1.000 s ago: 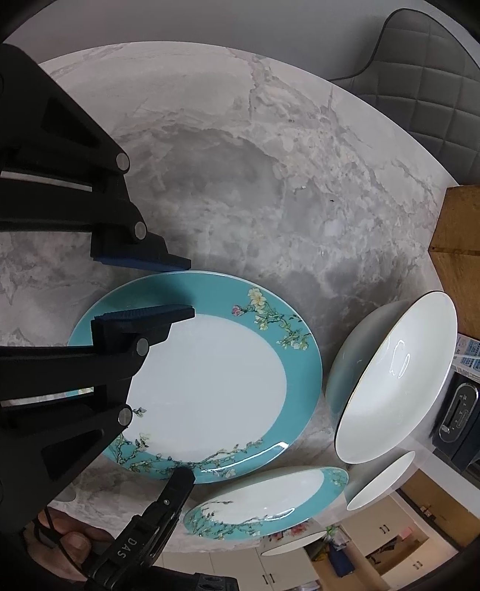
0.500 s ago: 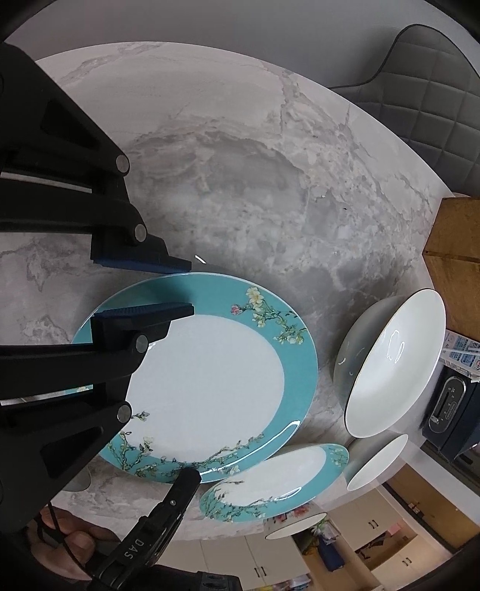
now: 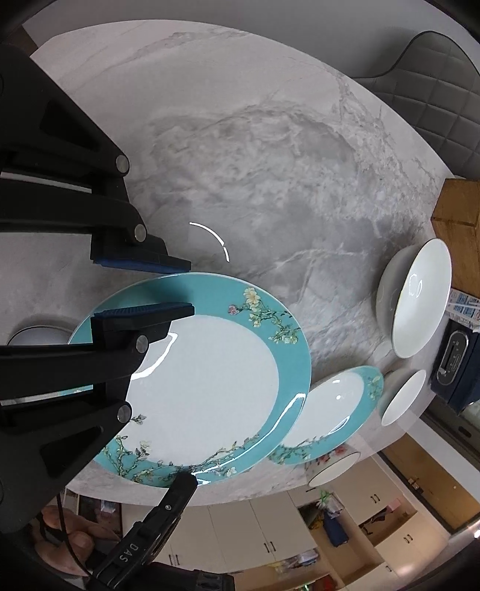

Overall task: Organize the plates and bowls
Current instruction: 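Carry the flat teal plate with both tools onto the grey-rimmed plate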

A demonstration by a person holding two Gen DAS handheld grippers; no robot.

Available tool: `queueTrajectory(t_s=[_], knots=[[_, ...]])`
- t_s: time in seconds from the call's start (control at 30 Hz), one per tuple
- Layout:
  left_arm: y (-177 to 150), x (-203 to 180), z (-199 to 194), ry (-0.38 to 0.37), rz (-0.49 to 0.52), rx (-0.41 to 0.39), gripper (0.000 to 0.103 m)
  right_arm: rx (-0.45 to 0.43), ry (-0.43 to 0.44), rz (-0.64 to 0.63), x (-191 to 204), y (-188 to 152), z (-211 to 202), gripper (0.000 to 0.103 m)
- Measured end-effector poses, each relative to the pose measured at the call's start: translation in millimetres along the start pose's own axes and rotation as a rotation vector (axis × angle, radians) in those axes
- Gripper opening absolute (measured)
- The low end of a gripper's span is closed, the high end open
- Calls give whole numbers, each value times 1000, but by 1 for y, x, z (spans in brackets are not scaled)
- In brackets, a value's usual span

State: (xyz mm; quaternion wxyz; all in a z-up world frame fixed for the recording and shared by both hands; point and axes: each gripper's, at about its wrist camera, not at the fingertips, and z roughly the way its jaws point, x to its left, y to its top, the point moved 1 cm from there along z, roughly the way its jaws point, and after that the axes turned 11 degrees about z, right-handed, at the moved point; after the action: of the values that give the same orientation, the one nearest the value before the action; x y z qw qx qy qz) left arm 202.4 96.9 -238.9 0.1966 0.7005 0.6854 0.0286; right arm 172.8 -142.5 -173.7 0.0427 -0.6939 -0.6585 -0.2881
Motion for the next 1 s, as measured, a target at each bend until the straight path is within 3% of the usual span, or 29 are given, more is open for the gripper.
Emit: queueTrajectory(t_s=[0.23, 0.43, 1.0], knots=[[-58, -47, 8, -46, 59, 63, 13, 16, -53, 63, -37, -57, -28, 15], [-92, -68, 20, -55, 94, 113, 13, 27, -92, 87, -62, -87, -31, 15], [-113, -88, 33, 9, 179, 116, 13, 38, -195, 21, -78, -122, -24, 18]])
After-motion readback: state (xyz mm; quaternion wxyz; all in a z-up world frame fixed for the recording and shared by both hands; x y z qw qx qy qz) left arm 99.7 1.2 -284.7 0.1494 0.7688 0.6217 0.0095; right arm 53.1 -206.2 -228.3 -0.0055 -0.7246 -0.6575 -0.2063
